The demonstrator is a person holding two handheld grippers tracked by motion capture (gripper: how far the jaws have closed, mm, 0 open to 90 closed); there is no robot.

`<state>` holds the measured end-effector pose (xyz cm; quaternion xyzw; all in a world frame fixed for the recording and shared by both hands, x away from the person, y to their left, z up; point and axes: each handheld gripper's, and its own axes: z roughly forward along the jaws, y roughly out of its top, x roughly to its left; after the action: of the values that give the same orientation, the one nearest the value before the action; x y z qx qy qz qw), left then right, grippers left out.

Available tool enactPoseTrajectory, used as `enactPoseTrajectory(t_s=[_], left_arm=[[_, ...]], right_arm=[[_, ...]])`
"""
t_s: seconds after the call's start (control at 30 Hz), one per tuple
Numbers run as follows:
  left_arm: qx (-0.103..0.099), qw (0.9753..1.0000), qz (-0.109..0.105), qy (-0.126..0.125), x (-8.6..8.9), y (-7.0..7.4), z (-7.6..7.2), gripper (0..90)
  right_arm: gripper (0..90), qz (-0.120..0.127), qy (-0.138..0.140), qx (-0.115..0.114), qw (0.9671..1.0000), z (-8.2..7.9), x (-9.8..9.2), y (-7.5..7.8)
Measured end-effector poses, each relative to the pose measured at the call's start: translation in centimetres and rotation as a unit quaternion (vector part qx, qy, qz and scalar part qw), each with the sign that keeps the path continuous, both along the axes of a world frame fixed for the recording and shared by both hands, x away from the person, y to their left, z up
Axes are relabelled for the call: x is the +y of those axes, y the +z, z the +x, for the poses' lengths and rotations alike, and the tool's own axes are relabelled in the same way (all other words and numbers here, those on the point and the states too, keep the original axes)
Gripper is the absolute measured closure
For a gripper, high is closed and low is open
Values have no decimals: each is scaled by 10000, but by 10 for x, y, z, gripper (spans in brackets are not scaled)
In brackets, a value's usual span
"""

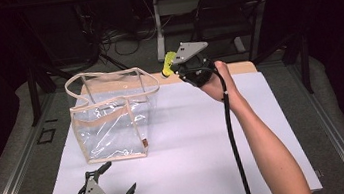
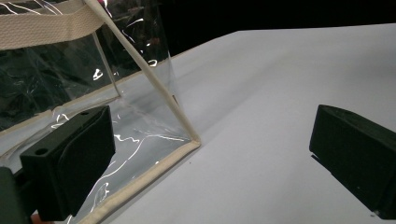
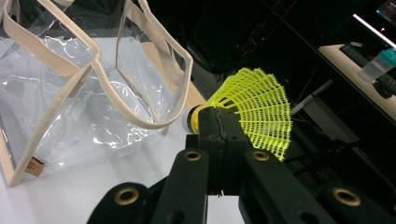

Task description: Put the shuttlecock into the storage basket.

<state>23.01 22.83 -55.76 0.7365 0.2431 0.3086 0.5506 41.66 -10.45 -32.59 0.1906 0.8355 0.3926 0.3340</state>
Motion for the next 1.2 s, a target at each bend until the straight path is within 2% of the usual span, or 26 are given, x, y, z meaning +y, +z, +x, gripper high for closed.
enactPoseTrajectory(t_s=[1.2], left_arm=[[-21, 10000, -5, -6, 1, 1, -1, 1]], right_arm=[[900, 67, 317, -175, 9993, -9, 33, 13]])
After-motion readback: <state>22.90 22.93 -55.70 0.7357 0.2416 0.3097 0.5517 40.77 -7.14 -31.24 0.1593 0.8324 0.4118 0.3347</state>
